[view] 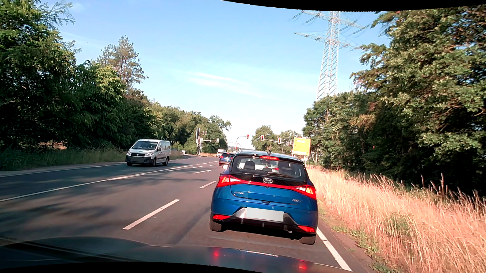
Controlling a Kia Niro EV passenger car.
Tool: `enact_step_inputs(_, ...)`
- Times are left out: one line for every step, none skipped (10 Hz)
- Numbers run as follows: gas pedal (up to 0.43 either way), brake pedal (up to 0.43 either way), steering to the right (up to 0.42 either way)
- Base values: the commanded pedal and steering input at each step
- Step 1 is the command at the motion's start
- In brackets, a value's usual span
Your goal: Follow the waypoints while adhering to traffic rules and regulations
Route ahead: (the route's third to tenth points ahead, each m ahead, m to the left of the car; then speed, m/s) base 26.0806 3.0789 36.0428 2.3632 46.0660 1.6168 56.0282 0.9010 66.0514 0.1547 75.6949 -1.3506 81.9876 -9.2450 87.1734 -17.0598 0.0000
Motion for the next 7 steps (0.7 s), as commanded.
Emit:
enact_step_inputs(0.0, 0.244, -0.002)
enact_step_inputs(0.0, 0.244, -0.002)
enact_step_inputs(0.0, 0.244, -0.002)
enact_step_inputs(0.0, 0.244, -0.002)
enact_step_inputs(0.0, 0.244, -0.002)
enact_step_inputs(0.0, 0.244, -0.002)
enact_step_inputs(0.0, 0.244, -0.002)
